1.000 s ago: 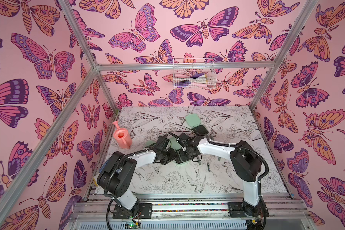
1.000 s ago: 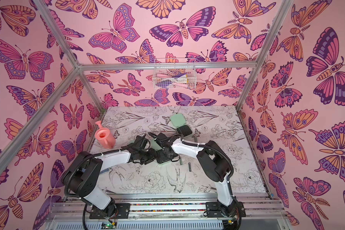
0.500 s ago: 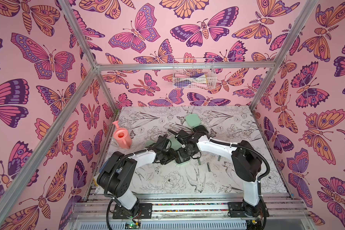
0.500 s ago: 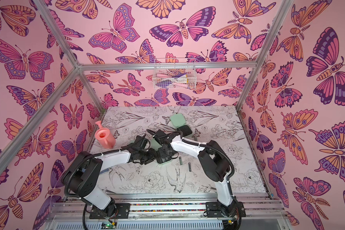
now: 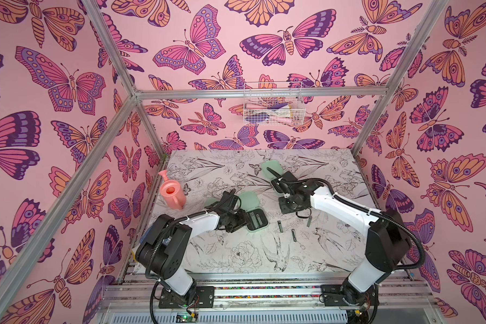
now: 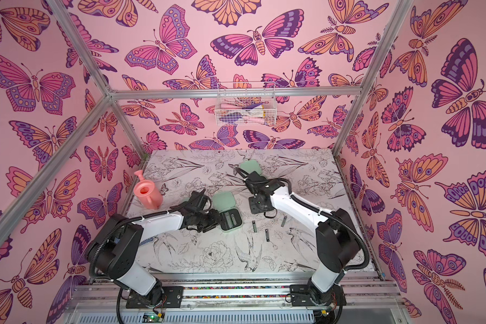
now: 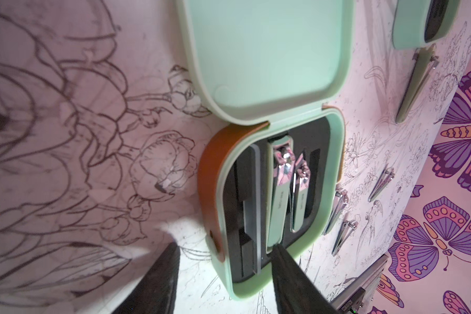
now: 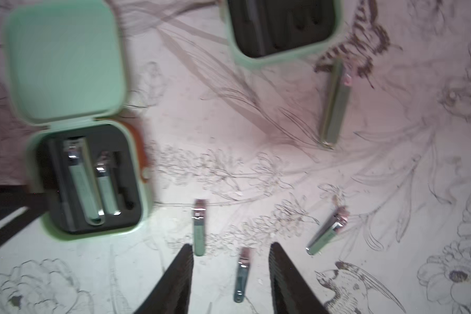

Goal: Organize nail clipper sets
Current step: Move the nail clipper to the center of the board.

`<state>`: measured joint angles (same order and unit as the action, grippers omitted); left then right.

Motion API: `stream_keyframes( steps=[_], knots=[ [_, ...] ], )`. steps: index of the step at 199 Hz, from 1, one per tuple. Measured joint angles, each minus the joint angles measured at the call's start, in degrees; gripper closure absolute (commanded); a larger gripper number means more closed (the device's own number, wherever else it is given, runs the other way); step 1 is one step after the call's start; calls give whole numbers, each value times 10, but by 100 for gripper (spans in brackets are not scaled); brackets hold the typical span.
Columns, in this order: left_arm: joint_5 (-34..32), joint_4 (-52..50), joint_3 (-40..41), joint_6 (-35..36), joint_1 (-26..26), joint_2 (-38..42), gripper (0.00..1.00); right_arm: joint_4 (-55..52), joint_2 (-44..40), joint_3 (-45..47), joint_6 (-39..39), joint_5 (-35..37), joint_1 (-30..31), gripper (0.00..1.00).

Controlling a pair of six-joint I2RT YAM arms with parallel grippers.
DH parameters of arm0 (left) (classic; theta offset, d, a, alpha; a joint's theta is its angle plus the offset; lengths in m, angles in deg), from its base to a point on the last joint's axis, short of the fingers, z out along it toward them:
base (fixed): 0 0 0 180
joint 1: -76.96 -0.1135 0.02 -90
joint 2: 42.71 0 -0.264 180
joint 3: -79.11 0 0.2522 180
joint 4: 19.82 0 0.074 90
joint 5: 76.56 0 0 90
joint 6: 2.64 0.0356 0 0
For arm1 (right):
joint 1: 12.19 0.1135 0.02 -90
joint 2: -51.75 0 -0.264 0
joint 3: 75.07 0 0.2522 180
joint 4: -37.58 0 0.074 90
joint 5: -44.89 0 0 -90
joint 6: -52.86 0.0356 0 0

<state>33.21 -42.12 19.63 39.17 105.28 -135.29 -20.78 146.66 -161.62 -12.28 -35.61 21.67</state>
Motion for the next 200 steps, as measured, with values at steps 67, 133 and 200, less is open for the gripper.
stream_keyframes(
  steps=[67, 133, 200],
  knots=[
    [-1, -5, 0, 2, 0, 15, 40, 33, 16, 45, -34, -23, -133, 47],
    [0, -5, 0, 4, 0, 13, 41, 51, -72, 203, 60, -30, -132, 51],
    [0, -5, 0, 4, 1, 12, 41, 118, -33, 199, 99, -46, -132, 59]
  ],
)
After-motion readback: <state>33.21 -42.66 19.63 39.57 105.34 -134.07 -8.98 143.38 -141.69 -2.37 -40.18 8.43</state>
